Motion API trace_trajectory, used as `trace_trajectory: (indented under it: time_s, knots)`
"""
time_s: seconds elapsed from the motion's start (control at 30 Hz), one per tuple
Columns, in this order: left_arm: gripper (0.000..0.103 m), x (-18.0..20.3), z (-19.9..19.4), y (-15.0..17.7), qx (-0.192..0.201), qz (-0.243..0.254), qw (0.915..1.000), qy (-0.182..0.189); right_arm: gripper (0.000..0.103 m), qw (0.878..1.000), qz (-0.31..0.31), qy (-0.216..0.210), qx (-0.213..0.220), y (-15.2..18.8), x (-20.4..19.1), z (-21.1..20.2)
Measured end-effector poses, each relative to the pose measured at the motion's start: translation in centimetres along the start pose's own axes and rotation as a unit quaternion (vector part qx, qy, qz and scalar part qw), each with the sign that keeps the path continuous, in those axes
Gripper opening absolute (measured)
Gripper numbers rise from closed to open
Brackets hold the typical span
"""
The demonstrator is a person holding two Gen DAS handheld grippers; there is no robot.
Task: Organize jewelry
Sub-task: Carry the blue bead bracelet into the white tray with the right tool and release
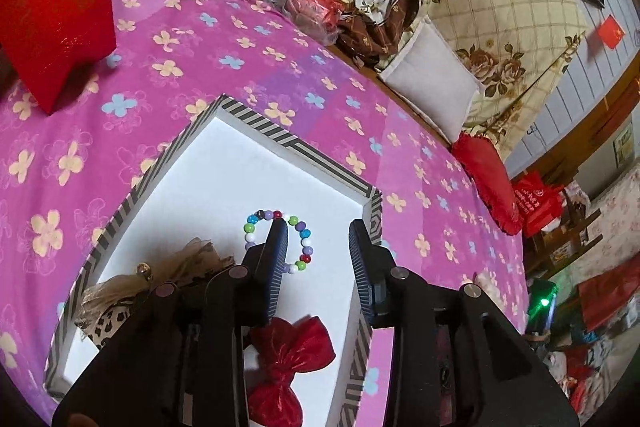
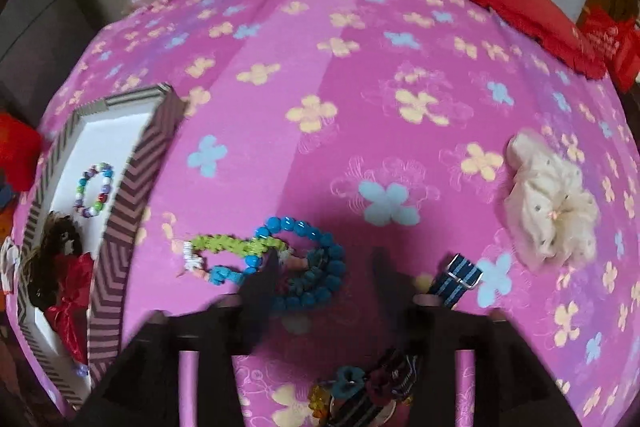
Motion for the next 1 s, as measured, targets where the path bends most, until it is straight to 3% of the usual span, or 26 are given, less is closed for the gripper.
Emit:
trace_trajectory:
  time_s: [0.13, 0.23, 0.33, 0.53, 0.67, 0.8, 1.0]
  knots:
    - [0.031, 0.0, 0.1, 0.2, -0.001, -0.001, 1.0000, -0.004, 0.052, 0.997, -0.069, 0.004, 0.031, 1.0, -2.9, -1.3]
    - [0.031, 0.0, 0.3, 0.3, -0.005, 0.000, 1.0000, -0.007, 0.040, 0.990, -0.138, 0.013, 0.026, 1.9, -6.0, -0.9]
    - [0.031, -0.1, 0.4, 0.3, -0.008, -0.001, 0.9999, -0.009, 0.039, 0.985, -0.167, 0.024, 0.021, 1.8, -7.9, 0.4]
    - [0.031, -1.8, -0.5, -0.2, -0.001, -0.026, 0.9995, -0.015, 0.038, 0.986, -0.164, 0.029, 0.008, 1.1, -8.6, 2.6]
    - [0.031, -2.7, -0.8, -0.4, 0.001, -0.044, 0.9990, -0.012, 0.007, 0.989, -0.150, 0.006, -0.011, 0.8, -8.8, 2.9]
    - [0.031, -2.7, -0.9, -0.4, 0.001, -0.041, 0.9990, -0.014, 0.007, 0.993, -0.121, -0.010, -0.001, 0.6, -7.9, 1.4]
    - [0.031, -3.2, -1.7, -0.5, 0.015, -0.048, 0.9985, -0.023, 0.007, 0.994, -0.089, -0.046, 0.046, -0.2, -7.0, -4.2]
Point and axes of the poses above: each gripper's, at about its wrist camera, not at the fingertips, and z roughly the way its jaws point, x to its right, y to its underside, the point moved 2 cm from there along z, roughly the way its jaws point, and after that the axes turned 12 degrees about -x, right-handed, at the moved point
